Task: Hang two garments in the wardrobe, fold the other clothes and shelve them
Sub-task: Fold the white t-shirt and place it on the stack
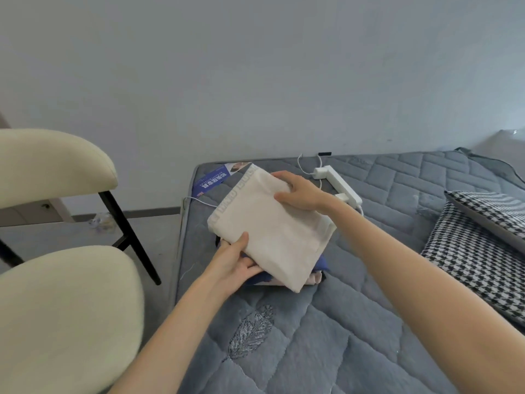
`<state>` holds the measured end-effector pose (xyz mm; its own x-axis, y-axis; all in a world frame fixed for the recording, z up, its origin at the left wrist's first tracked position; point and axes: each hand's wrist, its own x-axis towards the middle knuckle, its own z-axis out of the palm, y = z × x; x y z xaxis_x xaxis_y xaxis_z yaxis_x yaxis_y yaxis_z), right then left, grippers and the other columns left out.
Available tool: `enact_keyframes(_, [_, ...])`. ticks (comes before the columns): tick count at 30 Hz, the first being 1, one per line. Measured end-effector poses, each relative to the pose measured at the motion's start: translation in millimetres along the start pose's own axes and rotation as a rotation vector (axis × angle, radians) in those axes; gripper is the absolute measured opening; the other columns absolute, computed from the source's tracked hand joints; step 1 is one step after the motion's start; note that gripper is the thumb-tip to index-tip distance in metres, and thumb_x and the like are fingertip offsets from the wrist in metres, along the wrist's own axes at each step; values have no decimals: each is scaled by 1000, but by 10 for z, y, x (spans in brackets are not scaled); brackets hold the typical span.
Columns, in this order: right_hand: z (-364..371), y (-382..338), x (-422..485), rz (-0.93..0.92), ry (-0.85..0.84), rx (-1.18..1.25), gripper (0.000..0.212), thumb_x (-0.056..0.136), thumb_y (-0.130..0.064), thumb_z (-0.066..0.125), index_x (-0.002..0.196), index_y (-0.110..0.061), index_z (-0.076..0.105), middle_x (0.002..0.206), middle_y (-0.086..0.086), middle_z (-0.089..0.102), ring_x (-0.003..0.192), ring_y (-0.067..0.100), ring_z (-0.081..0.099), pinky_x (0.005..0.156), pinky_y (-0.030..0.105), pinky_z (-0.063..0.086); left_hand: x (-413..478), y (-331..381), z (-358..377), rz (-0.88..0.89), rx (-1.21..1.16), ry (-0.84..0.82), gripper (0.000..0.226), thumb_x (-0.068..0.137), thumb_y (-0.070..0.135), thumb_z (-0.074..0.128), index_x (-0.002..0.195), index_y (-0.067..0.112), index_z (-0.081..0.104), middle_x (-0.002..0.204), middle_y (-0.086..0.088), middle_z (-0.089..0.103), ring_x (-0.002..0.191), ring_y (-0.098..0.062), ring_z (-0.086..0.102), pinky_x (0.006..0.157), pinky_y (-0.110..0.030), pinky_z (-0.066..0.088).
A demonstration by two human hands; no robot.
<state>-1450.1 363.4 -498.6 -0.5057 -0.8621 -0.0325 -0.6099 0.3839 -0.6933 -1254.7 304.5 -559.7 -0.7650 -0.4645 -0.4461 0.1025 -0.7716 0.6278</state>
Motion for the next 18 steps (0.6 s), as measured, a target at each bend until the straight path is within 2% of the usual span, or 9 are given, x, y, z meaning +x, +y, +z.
enact_keyframes(4, [35, -58, 400, -54, -72, -199, 56, 87, -10, 54, 139, -28, 45, 136, 0, 52, 120, 19, 49, 92, 23, 35, 184, -141, 176, 17, -162, 72, 46, 100, 9, 43, 142, 21, 33, 139, -13, 48, 123, -40, 49, 84, -59, 43])
enact_keyframes(8, [98, -26, 709, -51, -140, -298, 58, 84, -12, 50, 135, -40, 46, 134, -4, 55, 121, 20, 49, 101, 36, 40, 419, -296, 284, 69, -254, 138, 34, 99, 9, 45, 129, 24, 36, 127, -10, 54, 122, -38, 50, 79, -55, 46])
enact_keyframes(10, [162, 43, 818, -38, -189, -391, 60, 86, -16, 48, 136, -47, 42, 139, -8, 51, 128, 21, 44, 106, 43, 37, 527, -372, 278, 22, -286, 142, 32, 99, 10, 45, 128, 23, 37, 133, -11, 51, 125, -38, 47, 87, -58, 44])
enact_keyframes(12, [276, 170, 884, -29, -234, -507, 57, 91, -23, 48, 139, -51, 36, 146, -11, 44, 136, 24, 35, 110, 48, 29, 635, -452, 202, -59, -282, 173, 39, 100, 11, 44, 137, 16, 35, 141, -15, 45, 129, -40, 43, 98, -60, 39])
enact_keyframes(14, [452, 357, 864, -14, -276, -578, 55, 96, -31, 48, 144, -48, 28, 152, -9, 35, 140, 28, 25, 113, 52, 19, 684, -522, 57, -141, -277, 232, 44, 100, 11, 44, 142, 13, 33, 145, -16, 40, 131, -40, 40, 101, -58, 37])
enact_keyframes(16, [630, 557, 783, 36, -260, -588, 56, 98, -38, 43, 148, -46, 18, 158, -7, 20, 145, 29, 12, 113, 60, 5, 682, -542, -112, -164, -273, 283, 45, 98, 15, 49, 142, 14, 36, 142, -14, 41, 129, -36, 43, 100, -53, 40])
enact_keyframes(18, [776, 734, 678, 86, -191, -616, 56, 98, -48, 33, 148, -49, 7, 161, -7, 5, 147, 29, 2, 111, 62, -5, 672, -500, -246, -91, -223, 395, 45, 94, 16, 57, 136, 12, 43, 129, -12, 50, 118, -31, 51, 90, -45, 46])
